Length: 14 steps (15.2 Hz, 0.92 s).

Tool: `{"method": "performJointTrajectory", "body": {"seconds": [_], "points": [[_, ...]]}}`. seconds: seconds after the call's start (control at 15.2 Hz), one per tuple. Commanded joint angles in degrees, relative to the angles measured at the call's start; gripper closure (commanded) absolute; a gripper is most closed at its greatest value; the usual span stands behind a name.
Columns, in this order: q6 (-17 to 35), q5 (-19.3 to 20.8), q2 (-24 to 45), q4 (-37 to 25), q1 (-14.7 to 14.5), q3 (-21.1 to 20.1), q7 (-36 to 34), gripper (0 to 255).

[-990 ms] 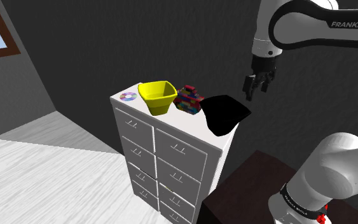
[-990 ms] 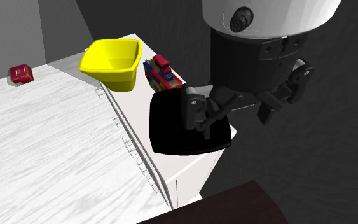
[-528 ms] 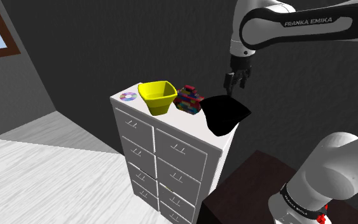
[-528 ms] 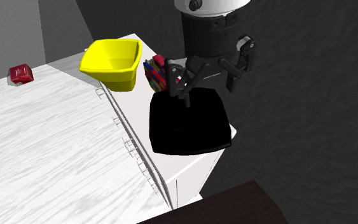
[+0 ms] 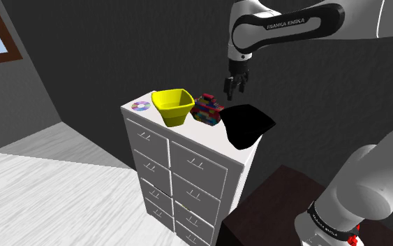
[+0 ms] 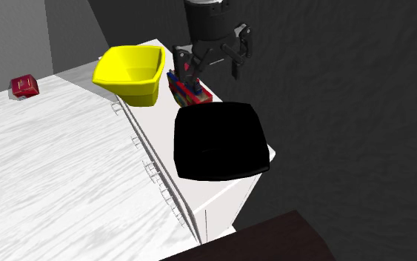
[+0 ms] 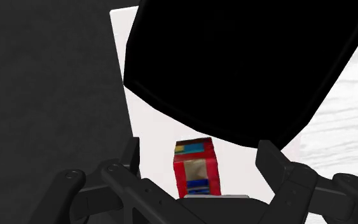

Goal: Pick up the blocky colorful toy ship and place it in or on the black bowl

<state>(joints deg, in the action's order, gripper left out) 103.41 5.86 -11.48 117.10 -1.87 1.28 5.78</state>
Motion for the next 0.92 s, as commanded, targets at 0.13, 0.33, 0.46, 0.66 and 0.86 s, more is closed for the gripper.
{"method": "performJointTrajectory", "body": {"seconds": [0.13,0.33,0.46,0.66,0.86], "points": [[1.6,-0.9,8.7,-7.6,-0.6,-0.1,3.2,0],[1.7,-1.6,15.2,-14.3,-1.0,-0.4,5.5,0],[1.3,-2.0,19.6,-19.2,-1.2,-0.8,7.0,0],[1.5,-2.3,24.0,-23.6,-1.4,-1.1,8.2,0],[3.7,-2.3,24.2,-21.5,-1.3,-1.1,8.2,0]]}}
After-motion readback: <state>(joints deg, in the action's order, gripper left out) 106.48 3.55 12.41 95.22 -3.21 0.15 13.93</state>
